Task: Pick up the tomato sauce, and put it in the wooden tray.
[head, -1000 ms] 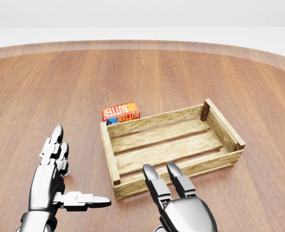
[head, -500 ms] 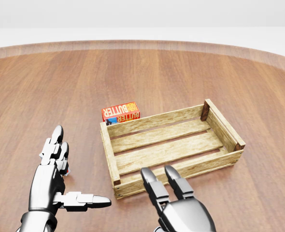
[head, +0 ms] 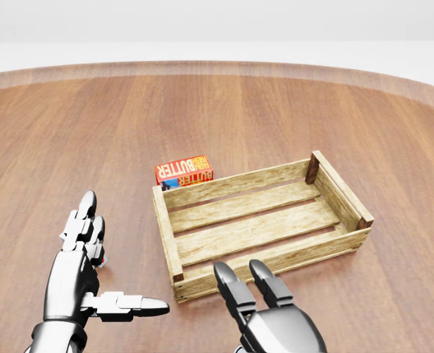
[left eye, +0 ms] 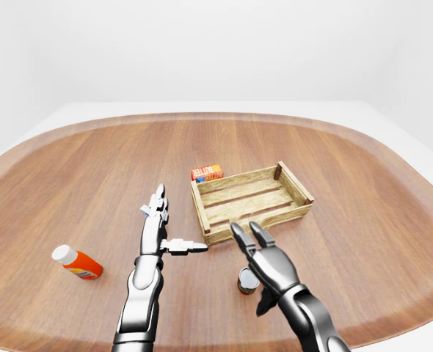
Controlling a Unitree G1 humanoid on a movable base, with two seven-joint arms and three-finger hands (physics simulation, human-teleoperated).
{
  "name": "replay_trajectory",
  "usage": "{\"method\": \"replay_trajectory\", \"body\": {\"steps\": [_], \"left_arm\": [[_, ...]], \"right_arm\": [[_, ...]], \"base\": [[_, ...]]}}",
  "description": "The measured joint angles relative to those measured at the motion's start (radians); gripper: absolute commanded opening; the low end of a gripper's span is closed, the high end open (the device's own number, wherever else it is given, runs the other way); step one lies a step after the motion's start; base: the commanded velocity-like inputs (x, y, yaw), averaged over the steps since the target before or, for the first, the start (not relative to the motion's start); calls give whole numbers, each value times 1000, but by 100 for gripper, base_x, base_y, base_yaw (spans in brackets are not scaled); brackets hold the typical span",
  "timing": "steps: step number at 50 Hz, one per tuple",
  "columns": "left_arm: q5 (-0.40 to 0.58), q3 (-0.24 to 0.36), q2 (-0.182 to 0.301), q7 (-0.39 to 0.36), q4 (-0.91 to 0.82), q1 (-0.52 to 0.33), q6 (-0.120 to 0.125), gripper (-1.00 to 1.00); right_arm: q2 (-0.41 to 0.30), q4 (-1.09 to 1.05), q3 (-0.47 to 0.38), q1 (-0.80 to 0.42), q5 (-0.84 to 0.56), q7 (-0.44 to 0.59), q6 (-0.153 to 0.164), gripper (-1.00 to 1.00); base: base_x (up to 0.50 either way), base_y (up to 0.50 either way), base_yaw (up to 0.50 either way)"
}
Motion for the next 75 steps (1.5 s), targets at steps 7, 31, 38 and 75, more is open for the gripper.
{"method": "replay_trajectory", "body": {"steps": [7, 31, 38, 75], "left_arm": [[0, 0, 0, 0, 0, 0, 1, 100], [0, 0, 0, 0, -1, 0, 1, 100], [0, -1, 0, 0, -1, 0, 1, 100], [2, -1, 0, -1, -1, 1, 1, 100]], "right_arm": [[-1, -2, 3, 1, -1, 16, 13, 100], [-5, -9, 19, 3, 2, 112, 72, 100], [-8, -13, 23, 1, -18, 136, 78, 100], [-16, -28, 26, -5, -140, 252, 77, 100]], "base": [[0, 0, 0], [0, 0, 0], [0, 0, 0], [0, 0, 0]]}}
